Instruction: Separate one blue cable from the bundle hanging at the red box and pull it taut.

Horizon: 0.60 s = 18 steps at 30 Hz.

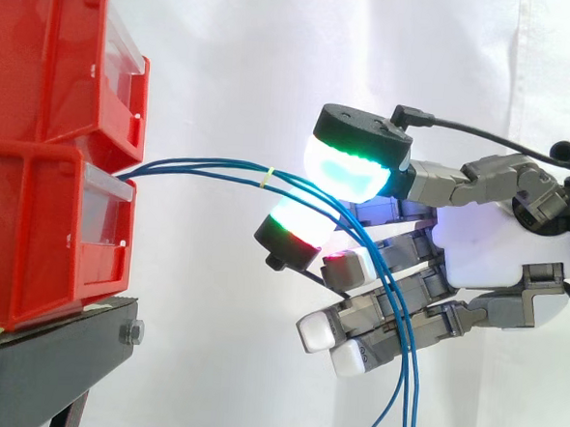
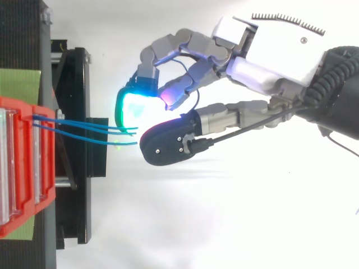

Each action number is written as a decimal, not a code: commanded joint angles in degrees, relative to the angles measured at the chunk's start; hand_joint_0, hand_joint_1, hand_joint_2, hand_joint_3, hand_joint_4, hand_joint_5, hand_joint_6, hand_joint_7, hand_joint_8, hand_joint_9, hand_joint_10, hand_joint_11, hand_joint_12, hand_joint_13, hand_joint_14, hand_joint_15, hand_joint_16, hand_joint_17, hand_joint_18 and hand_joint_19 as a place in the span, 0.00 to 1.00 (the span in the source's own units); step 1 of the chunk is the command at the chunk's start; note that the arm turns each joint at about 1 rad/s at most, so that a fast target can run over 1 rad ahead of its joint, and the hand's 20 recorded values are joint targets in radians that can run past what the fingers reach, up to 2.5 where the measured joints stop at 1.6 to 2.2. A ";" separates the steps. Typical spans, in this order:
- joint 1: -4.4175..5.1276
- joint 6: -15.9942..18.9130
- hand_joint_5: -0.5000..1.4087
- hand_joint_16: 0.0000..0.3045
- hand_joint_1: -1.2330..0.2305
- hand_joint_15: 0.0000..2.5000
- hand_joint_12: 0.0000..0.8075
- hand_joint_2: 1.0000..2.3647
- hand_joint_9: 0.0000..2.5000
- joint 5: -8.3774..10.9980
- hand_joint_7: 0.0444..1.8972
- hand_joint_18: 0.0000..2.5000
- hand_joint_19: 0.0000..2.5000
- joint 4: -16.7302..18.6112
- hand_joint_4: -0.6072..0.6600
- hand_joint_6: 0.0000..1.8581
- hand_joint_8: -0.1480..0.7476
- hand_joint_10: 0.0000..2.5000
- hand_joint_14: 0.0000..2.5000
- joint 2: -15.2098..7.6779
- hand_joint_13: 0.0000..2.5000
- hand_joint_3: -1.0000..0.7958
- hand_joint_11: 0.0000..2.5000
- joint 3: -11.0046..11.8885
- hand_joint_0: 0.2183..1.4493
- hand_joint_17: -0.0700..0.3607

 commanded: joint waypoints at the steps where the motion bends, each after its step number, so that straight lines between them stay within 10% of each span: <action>1: -0.01 0.06 0.15 0.15 0.31 0.24 0.40 0.01 0.41 -0.09 0.50 0.24 0.22 -0.01 0.46 0.49 0.41 0.01 0.01 -0.08 0.33 0.32 0.46 0.00 0.38 0.40; 18: 0.08 0.15 0.14 0.17 0.40 0.25 0.44 0.00 0.41 0.00 0.47 0.25 0.23 -0.01 0.53 0.48 0.46 0.01 0.01 0.01 0.33 0.28 0.46 0.00 0.24 0.43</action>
